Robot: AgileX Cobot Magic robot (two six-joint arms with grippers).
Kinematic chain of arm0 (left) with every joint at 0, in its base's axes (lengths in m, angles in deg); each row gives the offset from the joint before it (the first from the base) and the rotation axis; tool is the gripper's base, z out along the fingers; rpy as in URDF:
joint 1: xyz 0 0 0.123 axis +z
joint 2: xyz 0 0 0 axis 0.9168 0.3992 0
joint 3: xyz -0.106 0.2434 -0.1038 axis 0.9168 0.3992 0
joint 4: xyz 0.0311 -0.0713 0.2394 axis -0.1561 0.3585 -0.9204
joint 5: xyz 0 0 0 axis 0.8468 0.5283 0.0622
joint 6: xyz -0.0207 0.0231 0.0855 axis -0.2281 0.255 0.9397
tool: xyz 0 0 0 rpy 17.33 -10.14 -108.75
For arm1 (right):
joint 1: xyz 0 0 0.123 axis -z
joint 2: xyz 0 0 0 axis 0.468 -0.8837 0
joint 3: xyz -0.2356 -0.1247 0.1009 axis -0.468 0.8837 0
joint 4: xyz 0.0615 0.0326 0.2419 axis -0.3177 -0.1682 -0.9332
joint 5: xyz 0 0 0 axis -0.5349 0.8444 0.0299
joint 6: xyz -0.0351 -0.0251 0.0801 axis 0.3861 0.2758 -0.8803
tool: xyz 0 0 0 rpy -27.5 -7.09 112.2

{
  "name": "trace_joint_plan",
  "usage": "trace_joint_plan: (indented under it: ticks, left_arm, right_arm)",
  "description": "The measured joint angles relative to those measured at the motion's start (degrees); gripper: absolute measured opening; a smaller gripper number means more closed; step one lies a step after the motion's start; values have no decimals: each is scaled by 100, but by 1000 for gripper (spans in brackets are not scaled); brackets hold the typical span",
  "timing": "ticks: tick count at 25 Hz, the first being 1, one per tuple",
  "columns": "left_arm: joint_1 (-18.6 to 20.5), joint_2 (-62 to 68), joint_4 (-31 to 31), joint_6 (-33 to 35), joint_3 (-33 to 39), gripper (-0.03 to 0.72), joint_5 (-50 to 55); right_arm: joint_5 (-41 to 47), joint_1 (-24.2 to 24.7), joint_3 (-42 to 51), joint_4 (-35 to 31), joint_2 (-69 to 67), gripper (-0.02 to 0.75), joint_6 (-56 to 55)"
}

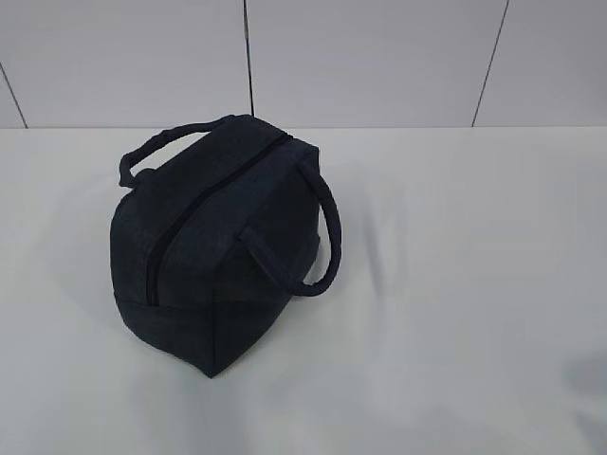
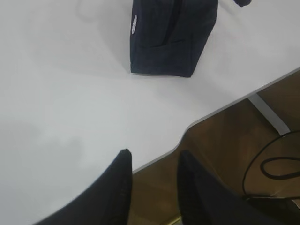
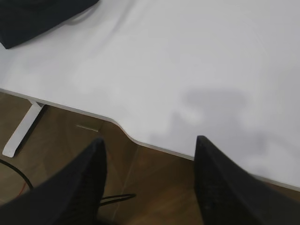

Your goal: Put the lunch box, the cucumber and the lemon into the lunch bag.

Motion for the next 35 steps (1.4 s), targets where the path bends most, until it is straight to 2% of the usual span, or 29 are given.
trace_joint_plan:
  ticks: [7,20,22,25,27,30,33,35]
  left_arm:
    - [0,-442,-139,-4,307,236,-348]
    - [0,-442,-148,-104,443,236,-682]
    - [0,-442,-138,-104,443,236,-682]
    - [49,-442,-103,-104,443,236,-682]
    - [183,-442,-92,-104,443,236,-682]
    - [594,-442,-80,-113,443,236,-682]
    - [889,-442,-70,-113,443,236,-682]
    - [917,-442,-70,-113,443,236,-692]
  right_arm:
    - [-574,0,210,-26,0,442,0]
    - [-682,109,273,-75,0,441,-7]
    - [-682,348,273,-75,0,441,-7]
    - [-682,1058,273,-75,0,441,-7]
    - [-682,1527,273,-75,0,441,-7]
    - [-682,2093,273,-75,0,441,-7]
    - [-682,2289,273,-75,0,441,-7]
    - [-682,2302,273,-75,0,440,-7]
